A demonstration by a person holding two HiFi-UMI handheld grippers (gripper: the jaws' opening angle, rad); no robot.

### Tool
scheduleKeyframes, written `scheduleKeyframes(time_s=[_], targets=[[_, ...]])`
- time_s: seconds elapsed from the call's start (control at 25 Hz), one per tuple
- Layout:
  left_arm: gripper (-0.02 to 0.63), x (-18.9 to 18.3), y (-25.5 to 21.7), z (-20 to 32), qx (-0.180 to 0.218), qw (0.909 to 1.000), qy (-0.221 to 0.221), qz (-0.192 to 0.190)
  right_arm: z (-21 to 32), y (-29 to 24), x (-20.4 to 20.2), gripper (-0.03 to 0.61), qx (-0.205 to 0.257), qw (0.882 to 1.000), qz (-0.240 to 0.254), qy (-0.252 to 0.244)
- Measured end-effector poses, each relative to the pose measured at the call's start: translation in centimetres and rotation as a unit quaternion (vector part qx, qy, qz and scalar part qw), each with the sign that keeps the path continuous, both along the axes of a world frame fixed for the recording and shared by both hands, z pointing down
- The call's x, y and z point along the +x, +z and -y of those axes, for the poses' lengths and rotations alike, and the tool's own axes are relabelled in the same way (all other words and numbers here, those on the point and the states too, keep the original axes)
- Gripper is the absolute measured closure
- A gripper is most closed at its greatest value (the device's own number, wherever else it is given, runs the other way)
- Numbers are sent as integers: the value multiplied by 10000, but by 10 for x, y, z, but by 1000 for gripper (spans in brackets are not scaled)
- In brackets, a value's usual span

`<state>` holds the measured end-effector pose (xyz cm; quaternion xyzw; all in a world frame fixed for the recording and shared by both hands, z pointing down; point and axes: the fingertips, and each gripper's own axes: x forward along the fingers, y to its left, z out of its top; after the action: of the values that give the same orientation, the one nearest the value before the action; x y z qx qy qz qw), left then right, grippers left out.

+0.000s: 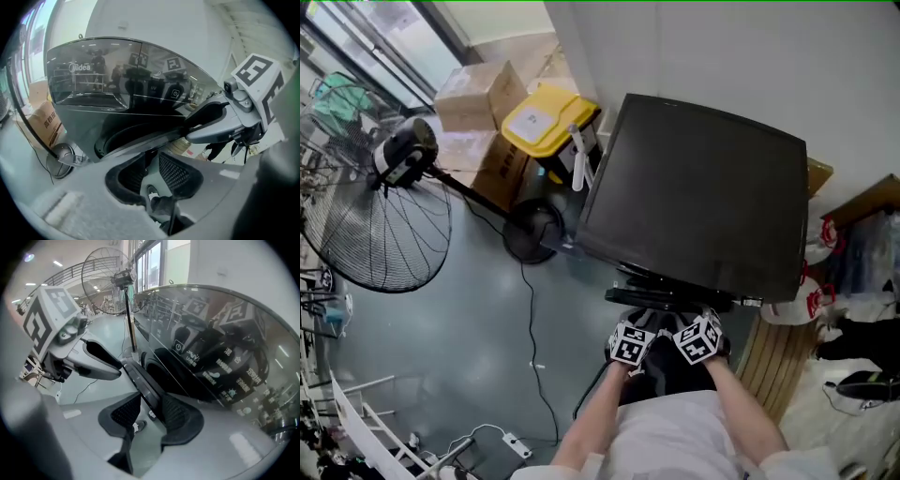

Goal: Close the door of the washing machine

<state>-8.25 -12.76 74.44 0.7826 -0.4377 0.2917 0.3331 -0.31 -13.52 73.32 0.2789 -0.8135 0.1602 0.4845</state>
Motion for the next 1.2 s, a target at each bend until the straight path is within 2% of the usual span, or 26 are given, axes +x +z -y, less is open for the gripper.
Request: scheduleKeyframes(time_s=[0.12,0.4,0.56,0.72,0.96,1.04,1.2], targets=[[586,-6,0,12,196,9994,-278,-105,9,-3,1,439,177,9992,137,345],[589,-12,7,15,111,9992,-338,-171,1,-19,-7,457,108,9905,637,1218],[594,-12,7,18,134,9980,-597,-162,-4,-18,-4,457,0,9696,1348,2042],[594,-9,7,22,157,9978,-626,-161,-1,-14,8,460,-40,9468,1694,2735],[594,-10,8,28,108,9974,-675,-220,12,-10,14,463,38,9350,1778,3068],[594,-8,8,33,118,9973,-685,-241,17,-9,17,504,108,9322,1780,3151],[594,-8,8,41,100,9976,-651,-226,22,-8,20,526,196,9270,1759,3307]])
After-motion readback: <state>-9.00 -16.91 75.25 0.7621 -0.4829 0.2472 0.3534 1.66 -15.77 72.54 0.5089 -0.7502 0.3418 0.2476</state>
